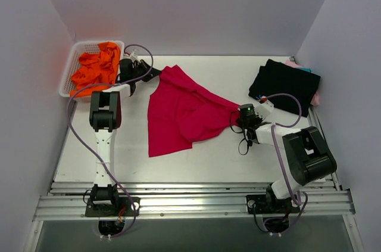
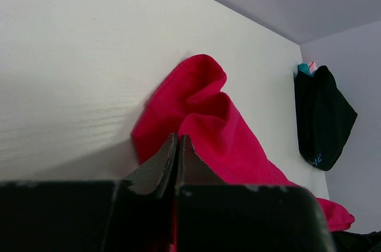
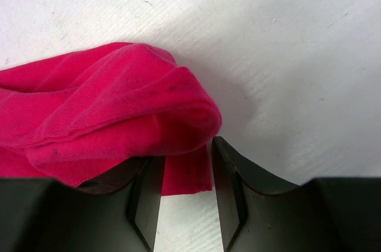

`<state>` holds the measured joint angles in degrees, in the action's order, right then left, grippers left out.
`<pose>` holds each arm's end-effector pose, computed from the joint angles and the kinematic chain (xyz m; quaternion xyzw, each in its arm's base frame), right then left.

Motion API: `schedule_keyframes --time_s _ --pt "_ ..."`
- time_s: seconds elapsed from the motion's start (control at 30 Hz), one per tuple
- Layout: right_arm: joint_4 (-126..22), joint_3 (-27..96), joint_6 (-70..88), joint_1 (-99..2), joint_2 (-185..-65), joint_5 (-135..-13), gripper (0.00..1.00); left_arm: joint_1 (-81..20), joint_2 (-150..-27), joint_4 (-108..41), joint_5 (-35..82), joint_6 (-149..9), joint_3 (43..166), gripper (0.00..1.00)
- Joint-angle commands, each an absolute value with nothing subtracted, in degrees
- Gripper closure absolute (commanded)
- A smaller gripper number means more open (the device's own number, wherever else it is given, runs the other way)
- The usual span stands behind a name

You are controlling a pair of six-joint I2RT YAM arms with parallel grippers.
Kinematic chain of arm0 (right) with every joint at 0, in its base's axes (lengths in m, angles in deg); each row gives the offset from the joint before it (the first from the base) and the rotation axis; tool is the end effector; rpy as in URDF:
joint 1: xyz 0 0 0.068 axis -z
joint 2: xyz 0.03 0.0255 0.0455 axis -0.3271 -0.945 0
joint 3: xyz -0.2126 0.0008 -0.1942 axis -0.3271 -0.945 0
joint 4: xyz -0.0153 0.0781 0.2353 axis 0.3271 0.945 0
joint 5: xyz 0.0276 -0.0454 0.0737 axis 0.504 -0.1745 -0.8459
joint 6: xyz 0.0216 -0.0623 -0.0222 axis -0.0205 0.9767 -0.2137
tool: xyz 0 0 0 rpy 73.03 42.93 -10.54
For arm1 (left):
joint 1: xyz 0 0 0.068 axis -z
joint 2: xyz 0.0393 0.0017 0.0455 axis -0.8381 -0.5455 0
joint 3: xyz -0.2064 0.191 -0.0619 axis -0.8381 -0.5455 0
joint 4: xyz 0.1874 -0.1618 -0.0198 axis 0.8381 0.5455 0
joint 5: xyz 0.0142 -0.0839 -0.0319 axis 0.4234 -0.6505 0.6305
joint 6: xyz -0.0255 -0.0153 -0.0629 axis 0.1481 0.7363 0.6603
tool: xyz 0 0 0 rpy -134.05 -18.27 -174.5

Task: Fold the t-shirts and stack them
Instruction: Flatten out the tshirt

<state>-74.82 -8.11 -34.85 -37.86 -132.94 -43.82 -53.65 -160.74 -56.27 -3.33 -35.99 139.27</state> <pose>0.2896 0.0755 0.1647 0.3260 0.8074 0.1201 0.4769 0.5838 -0.0661 0.1230 -0.1074 0.7759 -0.4569 0.4215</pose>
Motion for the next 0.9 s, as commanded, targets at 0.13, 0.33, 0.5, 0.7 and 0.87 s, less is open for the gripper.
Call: schedule_keyframes --time_s 0.13,0.33,0.5,0.7,0.87 --pt "-70.70 -6.91 -33.97 -38.52 -135.23 -44.85 0.78 -55.10 -160.88 -59.20 -4.76 -35.87 138.53 0.98" --pt "-70.27 -6.65 -33.79 -38.52 -135.40 -44.94 1.00 -55.18 -160.97 -59.03 -4.67 -35.61 138.70 0.98" --pt "-69.56 -7.17 -33.88 -38.52 -134.00 -44.50 1.00 -55.18 -161.41 -57.97 -4.32 -35.52 139.67 0.98" --pt "-63.42 -5.86 -33.18 -39.48 -125.31 -41.87 1.00 -55.27 -154.32 -60.52 -0.54 -35.96 134.50 0.98" --pt "-54.72 -1.12 -31.07 -40.80 -112.13 -39.58 1.00 -55.01 -142.79 -57.27 1.74 -37.71 126.94 0.98"
